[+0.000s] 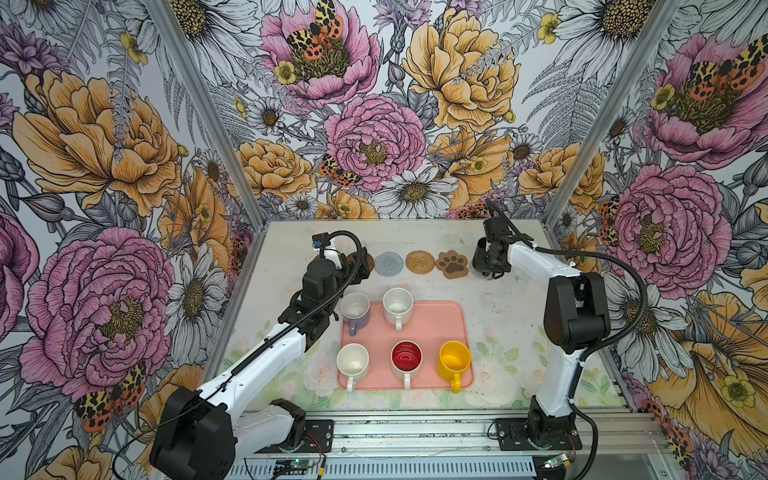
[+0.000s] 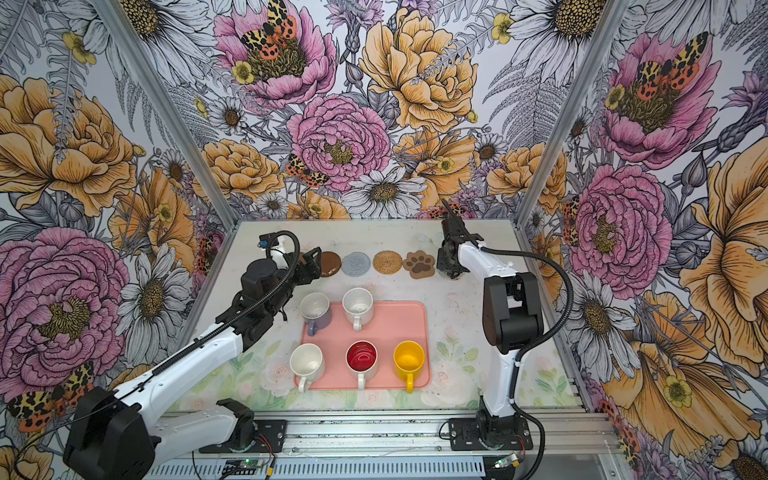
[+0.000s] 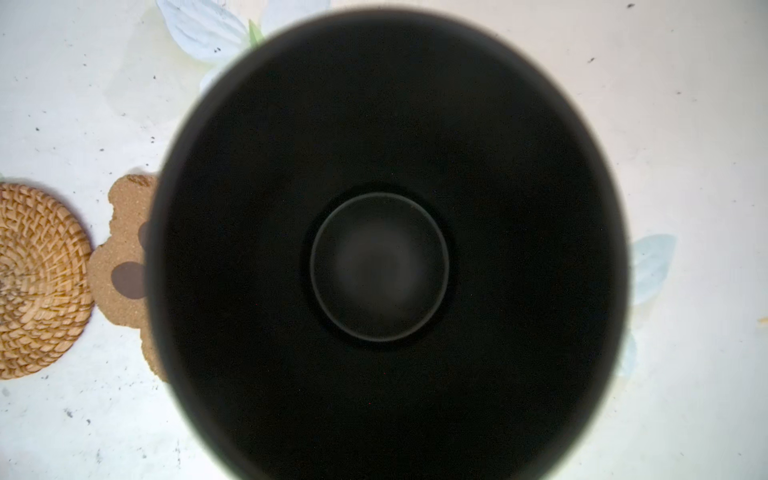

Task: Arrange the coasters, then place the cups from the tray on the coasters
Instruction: 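Lower the black mug with the right gripper onto the zigzag-stitched coaster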

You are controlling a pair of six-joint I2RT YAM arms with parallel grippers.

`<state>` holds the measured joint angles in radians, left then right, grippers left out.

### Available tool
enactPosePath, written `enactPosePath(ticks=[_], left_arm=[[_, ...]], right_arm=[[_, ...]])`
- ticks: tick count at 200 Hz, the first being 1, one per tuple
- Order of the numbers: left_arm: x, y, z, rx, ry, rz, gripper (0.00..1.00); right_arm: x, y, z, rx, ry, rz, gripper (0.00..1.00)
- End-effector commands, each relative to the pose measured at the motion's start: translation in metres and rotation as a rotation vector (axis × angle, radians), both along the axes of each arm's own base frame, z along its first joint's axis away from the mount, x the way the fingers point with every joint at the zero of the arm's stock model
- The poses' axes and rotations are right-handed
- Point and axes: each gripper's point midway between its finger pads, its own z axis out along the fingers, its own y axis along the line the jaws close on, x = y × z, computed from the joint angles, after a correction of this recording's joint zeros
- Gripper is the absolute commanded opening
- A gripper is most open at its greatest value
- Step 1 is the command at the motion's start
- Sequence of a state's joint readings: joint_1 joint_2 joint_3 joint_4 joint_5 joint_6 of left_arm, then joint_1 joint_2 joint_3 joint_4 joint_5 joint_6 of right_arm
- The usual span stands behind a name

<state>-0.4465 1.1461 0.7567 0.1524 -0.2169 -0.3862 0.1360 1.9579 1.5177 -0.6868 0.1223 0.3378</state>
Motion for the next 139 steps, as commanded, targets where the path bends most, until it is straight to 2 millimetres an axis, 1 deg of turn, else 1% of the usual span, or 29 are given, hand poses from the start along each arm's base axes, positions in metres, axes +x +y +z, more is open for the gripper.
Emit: enactPosePath(ticks=[1,91,139], left_arm=[[0.0,0.008,-0.005,0.021,0.011,0.024,0.91],[0.0,0.008,-0.007,0.024,0.016,0.025,0.91],[0.0,0.008,-0.007,0.023,0.014,0.024,0.91]], right_arm=[[0.028,-0.007,0.03,-0.026,-0.129,-0.015,0.0],[0.024,-0.007,0.01,-0.026,-0.088,-0.019,0.0],[0.023,-0.009,0.007,-0.028,-0.085,-0.025,0.0]])
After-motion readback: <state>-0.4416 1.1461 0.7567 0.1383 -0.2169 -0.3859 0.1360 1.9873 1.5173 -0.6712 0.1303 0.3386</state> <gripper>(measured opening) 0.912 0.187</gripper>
